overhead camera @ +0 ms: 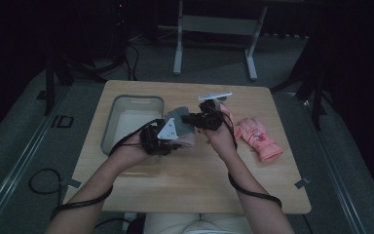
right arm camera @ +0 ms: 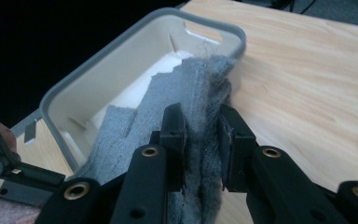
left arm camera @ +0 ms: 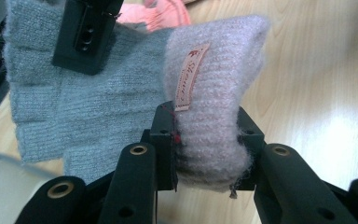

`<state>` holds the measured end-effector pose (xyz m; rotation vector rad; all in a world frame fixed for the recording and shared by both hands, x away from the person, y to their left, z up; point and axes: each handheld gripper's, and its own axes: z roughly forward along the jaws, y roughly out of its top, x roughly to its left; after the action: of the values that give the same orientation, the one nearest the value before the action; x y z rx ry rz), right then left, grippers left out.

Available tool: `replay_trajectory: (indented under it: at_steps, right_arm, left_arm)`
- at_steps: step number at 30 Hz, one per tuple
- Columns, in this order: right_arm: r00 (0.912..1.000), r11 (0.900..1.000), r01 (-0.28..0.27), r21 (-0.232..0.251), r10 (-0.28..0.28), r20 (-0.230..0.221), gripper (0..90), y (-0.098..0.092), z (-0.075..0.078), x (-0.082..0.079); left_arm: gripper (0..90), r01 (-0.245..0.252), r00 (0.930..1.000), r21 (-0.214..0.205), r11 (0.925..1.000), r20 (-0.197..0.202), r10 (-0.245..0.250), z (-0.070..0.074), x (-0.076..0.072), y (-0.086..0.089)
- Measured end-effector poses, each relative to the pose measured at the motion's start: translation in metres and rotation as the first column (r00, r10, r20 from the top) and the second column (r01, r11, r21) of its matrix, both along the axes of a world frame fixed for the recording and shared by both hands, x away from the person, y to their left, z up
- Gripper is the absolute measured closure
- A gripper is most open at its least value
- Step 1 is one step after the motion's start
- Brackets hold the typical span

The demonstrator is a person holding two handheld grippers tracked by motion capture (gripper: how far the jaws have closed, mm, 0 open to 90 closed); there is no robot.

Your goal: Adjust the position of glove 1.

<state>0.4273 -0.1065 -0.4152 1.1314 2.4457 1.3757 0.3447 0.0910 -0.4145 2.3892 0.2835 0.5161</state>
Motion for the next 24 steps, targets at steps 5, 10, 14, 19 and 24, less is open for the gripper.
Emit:
replay_trajectory:
  at_steps: [5,10,14,19,24]
  right_arm:
    - [0.9997,0.9997,-0.022,0.004,0.022,0.011,74.4,0.022,0.010,0.008]
    - [0.9987,0.9990,-0.044,-0.004,0.044,0.025,74.4,0.046,0.015,0.013]
    - [0.9977,0.9979,-0.064,-0.012,0.064,0.022,74.3,0.067,0.013,0.019]
    - [0.9969,0.9969,-0.077,-0.017,0.078,0.015,74.4,0.093,0.007,0.024]
    - [0.9963,0.9963,-0.086,-0.010,0.086,-0.008,74.4,0.115,-0.004,0.029]
  left_arm:
    - [68.2,-0.024,0.9997,0.017,0.9996,0.011,0.023,0.010,0.003,0.018]
    - [68.1,-0.045,0.9988,0.034,0.9984,0.020,0.044,0.013,0.004,0.039]
    - [68.1,-0.058,0.9982,0.047,0.9972,0.016,0.058,0.011,0.007,0.057]
    - [68.1,-0.061,0.9981,0.089,0.9942,0.014,0.059,0.007,0.012,0.081]
    - [68.1,-0.064,0.9980,0.100,0.9929,0.004,0.064,-0.005,0.017,0.103]
